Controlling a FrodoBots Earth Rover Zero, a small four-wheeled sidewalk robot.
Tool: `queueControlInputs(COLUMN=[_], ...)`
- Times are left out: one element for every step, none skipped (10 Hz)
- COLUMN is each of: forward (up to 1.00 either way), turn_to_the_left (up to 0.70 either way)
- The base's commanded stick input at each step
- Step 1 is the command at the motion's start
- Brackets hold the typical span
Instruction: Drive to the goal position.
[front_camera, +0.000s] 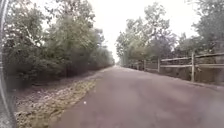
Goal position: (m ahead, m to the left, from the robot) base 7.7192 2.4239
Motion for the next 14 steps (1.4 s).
queueControlInputs(forward=[0.70, 0.70, 0.70, 0.70, 0.70, 0.70, 0.70, 0.70, 0.70, 0.70, 0.70, 0.70, 0.70, 0.70], turn_to_the_left=[0.00, 0.00, 0.00, 0.00, 0.00, 0.00, 0.00, 0.00, 0.00, 0.00, 0.00, 0.00, 0.00, 0.00])
